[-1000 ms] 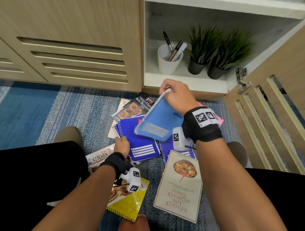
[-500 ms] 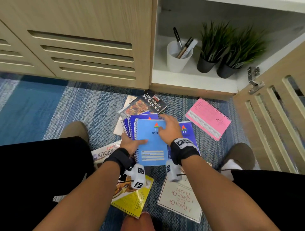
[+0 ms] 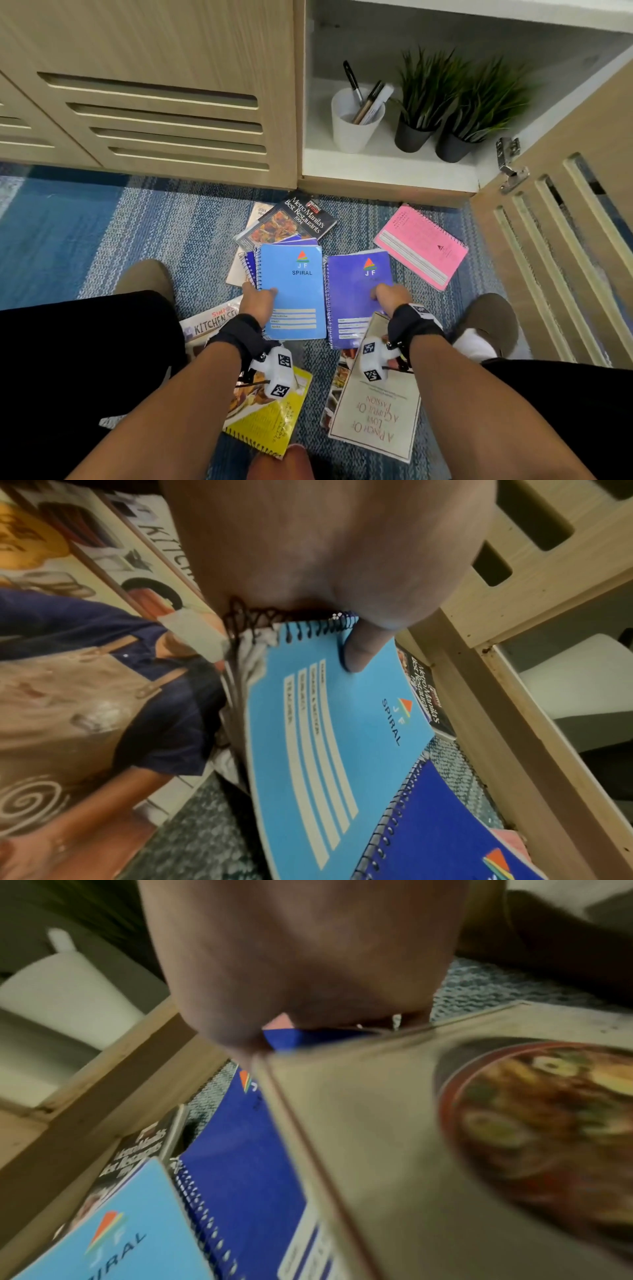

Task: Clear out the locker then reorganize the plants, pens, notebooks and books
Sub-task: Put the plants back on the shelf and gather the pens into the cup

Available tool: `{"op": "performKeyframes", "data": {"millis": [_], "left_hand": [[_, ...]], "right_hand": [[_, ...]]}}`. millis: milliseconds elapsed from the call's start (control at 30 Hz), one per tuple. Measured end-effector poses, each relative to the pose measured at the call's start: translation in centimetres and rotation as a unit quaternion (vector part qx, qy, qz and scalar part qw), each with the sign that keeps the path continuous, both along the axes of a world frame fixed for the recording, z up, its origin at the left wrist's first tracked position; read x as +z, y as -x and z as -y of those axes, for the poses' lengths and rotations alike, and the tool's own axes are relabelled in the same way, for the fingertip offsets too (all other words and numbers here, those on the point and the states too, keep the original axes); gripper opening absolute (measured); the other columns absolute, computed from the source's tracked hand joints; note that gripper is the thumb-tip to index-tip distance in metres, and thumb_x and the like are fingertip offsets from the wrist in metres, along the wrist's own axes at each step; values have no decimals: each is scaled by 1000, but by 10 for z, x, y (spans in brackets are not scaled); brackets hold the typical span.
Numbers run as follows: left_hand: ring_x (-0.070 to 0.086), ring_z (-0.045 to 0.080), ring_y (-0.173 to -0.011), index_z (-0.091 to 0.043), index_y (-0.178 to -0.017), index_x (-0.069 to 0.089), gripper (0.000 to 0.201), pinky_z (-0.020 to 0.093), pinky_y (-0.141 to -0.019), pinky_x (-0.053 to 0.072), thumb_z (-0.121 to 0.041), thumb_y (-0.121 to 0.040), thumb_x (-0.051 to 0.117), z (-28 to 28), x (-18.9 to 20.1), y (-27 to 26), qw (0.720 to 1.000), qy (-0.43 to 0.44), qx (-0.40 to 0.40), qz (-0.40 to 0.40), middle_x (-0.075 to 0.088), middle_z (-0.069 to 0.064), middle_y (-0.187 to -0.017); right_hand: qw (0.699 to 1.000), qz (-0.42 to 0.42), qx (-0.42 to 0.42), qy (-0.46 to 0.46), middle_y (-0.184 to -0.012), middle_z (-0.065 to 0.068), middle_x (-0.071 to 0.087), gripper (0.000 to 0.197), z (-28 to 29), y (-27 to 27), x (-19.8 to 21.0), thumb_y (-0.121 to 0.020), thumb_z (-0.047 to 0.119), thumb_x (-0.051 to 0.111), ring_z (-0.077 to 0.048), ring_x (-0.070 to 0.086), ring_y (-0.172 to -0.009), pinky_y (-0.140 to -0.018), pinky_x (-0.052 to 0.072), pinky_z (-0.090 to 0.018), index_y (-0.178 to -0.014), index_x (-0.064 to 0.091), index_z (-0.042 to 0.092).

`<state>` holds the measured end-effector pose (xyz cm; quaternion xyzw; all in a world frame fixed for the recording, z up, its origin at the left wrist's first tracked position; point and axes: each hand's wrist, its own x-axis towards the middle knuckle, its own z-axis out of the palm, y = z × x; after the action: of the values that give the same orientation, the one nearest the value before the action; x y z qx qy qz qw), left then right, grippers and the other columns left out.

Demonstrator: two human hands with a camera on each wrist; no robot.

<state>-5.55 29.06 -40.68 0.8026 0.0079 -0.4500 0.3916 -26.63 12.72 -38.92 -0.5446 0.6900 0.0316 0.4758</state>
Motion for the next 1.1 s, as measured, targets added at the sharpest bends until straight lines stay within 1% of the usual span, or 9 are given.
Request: {"op": "performKeyframes", "data": {"millis": [133, 300, 433, 600, 700, 767, 833, 1000, 1100], "left_hand": [[56, 34, -104, -2, -132, 35, 42, 52, -96, 46, -13, -97, 56, 1, -1, 1, 1000, 12, 16, -6, 55, 17, -122], [50, 40, -126, -2, -146, 25, 58, 49, -103, 42, -27, -100, 52, 2, 2, 6, 1000, -2, 17, 4, 44, 22, -145], [49, 39, -128, -1, -146, 23, 62, 45, -101, 41, -32, -101, 51, 1, 5, 8, 1000, -4, 28, 12, 44, 21, -147], [41, 35, -138, -4, -153, 18, 82, 43, -113, 34, -53, -97, 52, -3, -2, 4, 996, 25, 81, -18, 36, 16, -154], [51, 30, -131, -26, -153, 21, 128, 54, -108, 41, -93, -53, 62, -13, -66, -16, 990, 43, 117, -61, 47, 1, -148], [63, 26, -118, -23, -146, 35, 125, 52, -98, 51, -78, -44, 82, -16, -83, -21, 993, 31, 99, -58, 58, -2, -136], [72, 29, -96, -13, -127, 47, 106, 52, -83, 59, -40, -38, 97, -11, -46, -12, 995, 45, 73, -51, 69, 6, -117], [70, 27, -79, -16, -95, 61, 46, 42, -71, 60, 13, -61, 71, 6, 21, 5, 988, 138, 58, -24, 73, 6, -92], [71, 34, -84, -6, -105, 64, 46, 41, -69, 60, 22, -70, 61, 17, 36, 3, 978, 195, 48, -63, 73, 17, -103]], "right_hand": [[990, 80, 27, 116, -97, -2, 68, 30, 11, -12, 16, -75, 25, 47, -33, 64, -88, -79, 53, -38, -101, 61, 27], [958, 228, -3, 172, -91, 5, 71, 19, 30, -41, 61, -84, 11, 56, -16, 67, -78, -71, 54, -33, -94, 63, 27], [943, 301, -60, 130, -88, -5, 72, 22, 36, -63, 75, -72, -1, 60, -25, 66, -79, -77, 55, -42, -80, 65, 19], [976, 215, 24, 3, -99, -12, 75, 27, 5, -73, 35, -68, 14, 63, -31, 71, -90, -88, 56, -45, -94, 70, 7], [986, 100, 130, -42, -103, -6, 74, 34, -20, -61, -30, -70, 17, 61, -25, 70, -98, -90, 55, -37, -102, 68, 12], [983, 75, 155, -59, -106, -2, 73, 48, -36, -54, -56, -62, 27, 61, -24, 69, -103, -92, 55, -36, -108, 65, 18], [978, 57, 194, -50, -111, -1, 71, 48, -50, -58, -38, -65, 31, 66, -24, 67, -105, -94, 53, -34, -112, 66, 21], [978, 117, 148, -92, -107, -5, 75, 34, -49, -63, -20, -62, 39, 78, -27, 71, -97, -95, 54, -42, -91, 77, 20], [957, 236, 26, -168, -104, -19, 75, 32, -42, -53, -3, -65, 23, 83, -33, 73, -88, -88, 57, -52, -92, 78, 9]]}}
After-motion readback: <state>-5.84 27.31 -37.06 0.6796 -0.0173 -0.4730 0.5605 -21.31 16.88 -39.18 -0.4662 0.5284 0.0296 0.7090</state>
